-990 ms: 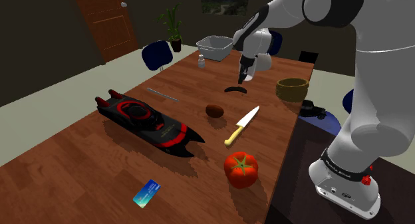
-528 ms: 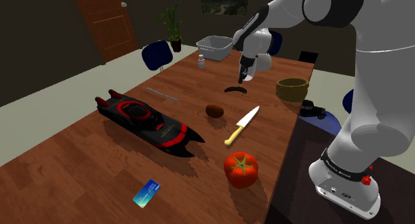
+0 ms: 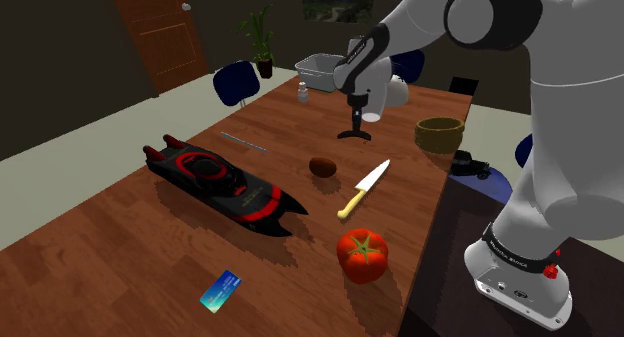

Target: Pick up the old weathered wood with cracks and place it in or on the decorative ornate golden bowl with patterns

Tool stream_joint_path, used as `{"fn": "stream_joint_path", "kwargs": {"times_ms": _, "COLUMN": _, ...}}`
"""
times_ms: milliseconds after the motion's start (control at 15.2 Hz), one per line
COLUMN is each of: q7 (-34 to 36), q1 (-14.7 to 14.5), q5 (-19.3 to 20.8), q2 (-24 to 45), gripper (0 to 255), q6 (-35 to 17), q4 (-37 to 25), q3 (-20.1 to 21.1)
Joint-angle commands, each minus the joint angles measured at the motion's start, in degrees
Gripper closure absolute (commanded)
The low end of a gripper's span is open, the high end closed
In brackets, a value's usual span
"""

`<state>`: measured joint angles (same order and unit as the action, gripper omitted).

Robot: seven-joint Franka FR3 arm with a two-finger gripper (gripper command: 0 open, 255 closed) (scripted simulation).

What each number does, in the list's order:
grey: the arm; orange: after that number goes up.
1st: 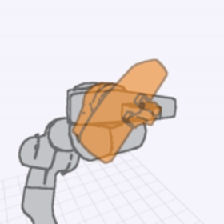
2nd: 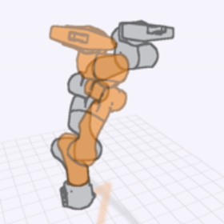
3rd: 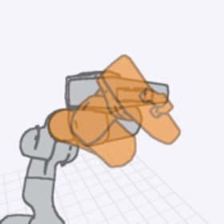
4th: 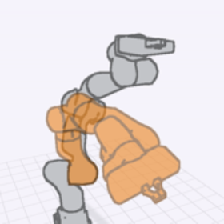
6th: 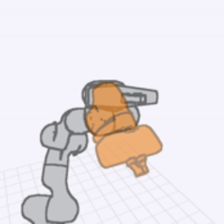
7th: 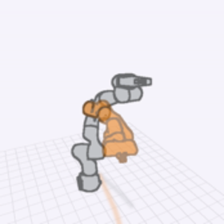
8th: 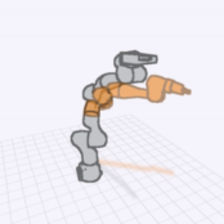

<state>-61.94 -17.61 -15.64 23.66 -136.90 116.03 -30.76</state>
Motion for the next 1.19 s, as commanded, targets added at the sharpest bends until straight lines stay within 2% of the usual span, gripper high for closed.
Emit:
{"fn": "stream_joint_path", "kwargs": {"times_ms": 0, "q7": 0.0, "q1": 0.1, "q5": -0.4, "q2": 1.1, "gripper": 0, "q6": -0.9, "q4": 0.0, "q3": 0.3}}
{"fn": "stream_joint_path", "kwargs": {"times_ms": 198, "q7": -1.0, "q1": 1.0, "q5": -1.9, "q2": 3.2, "gripper": 0, "q6": -2.9, "q4": 0.1, "q3": 1.3}}
{"fn": "stream_joint_path", "kwargs": {"times_ms": 726, "q7": -1.0, "q1": 1.0, "q5": -1.9, "q2": 3.2, "gripper": 0, "q6": -2.9, "q4": 0.1, "q3": 1.3}}
{"fn": "stream_joint_path", "kwargs": {"times_ms": 792, "q7": -1.0, "q1": 1.0, "q5": -1.9, "q2": 3.2, "gripper": 255, "q6": -2.9, "q4": 0.1, "q3": 1.3}}
{"fn": "stream_joint_path", "kwargs": {"times_ms": 1122, "q7": -1.0, "q1": 1.0, "q5": -1.9, "q2": 3.2, "gripper": 255, "q6": -2.9, "q4": 0.1, "q3": 1.3}}
